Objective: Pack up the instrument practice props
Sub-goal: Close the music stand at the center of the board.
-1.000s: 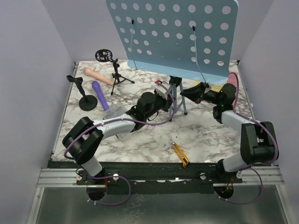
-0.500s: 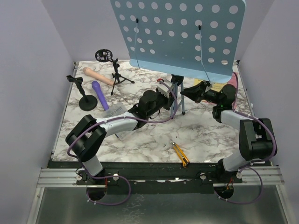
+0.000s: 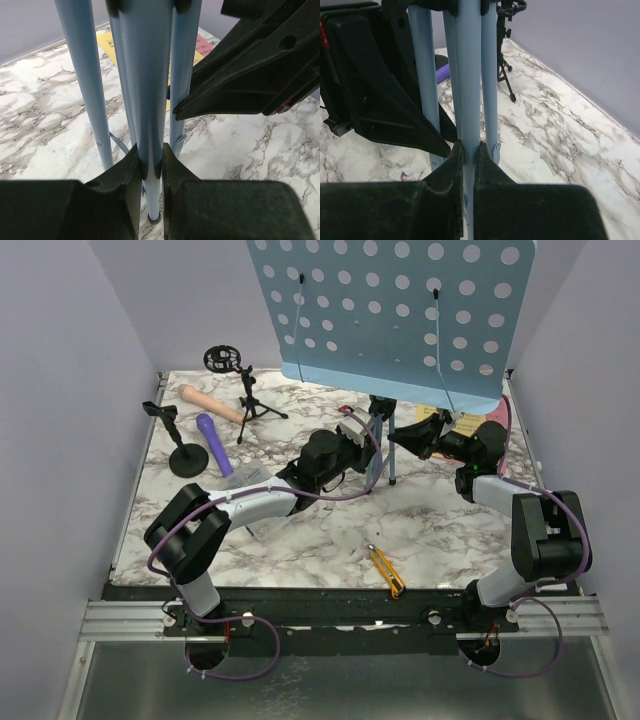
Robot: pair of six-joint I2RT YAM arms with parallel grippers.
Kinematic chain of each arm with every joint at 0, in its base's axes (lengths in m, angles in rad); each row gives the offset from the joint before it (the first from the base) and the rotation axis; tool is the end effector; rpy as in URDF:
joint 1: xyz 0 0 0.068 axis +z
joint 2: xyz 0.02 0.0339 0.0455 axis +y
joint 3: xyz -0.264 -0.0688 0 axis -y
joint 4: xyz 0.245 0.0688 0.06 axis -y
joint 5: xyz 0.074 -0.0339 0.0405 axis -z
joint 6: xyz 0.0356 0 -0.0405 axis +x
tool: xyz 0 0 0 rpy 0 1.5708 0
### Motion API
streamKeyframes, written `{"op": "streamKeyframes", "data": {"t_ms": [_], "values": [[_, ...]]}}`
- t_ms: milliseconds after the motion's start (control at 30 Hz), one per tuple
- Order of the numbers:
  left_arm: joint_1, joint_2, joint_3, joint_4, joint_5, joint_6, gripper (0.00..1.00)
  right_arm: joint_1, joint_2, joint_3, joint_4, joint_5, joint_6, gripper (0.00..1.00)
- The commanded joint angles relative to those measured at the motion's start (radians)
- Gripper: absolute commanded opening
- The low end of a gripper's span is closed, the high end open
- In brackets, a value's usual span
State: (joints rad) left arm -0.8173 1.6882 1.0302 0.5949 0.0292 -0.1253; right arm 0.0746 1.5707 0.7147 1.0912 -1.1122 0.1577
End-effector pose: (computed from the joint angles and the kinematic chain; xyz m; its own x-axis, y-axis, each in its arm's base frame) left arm 0.2666 -0.2857 0.2664 -0.1364 -0.0372 -0.9900 0.7377 0.6632 -0.1266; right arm 0.3099 0.0552 0.2527 0.0878 0.0763 -0.9932 -0.9279 0.3691 -0.0536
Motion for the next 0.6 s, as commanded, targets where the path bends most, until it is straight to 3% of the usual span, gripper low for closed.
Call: {"op": "streamKeyframes", "data": {"t_ms": [0,367,567], "values": [[-0.005,-0.035,0.058,0.214,0.044,-0.048,0.07,0.022,0.017,-0.009,-0.067,-0.069,-0.003,0.0],[-0.004,-0.129,-0.043,0.215,0.011,-0.074,0.43,0.021,0.029,-0.001,-0.095,-0.061,-0.013,0.0],[-0.002,-0.177,-0.08,0.213,0.004,-0.079,0.51,0.021,0.03,0.0,-0.106,-0.061,-0.026,0.0]]}}
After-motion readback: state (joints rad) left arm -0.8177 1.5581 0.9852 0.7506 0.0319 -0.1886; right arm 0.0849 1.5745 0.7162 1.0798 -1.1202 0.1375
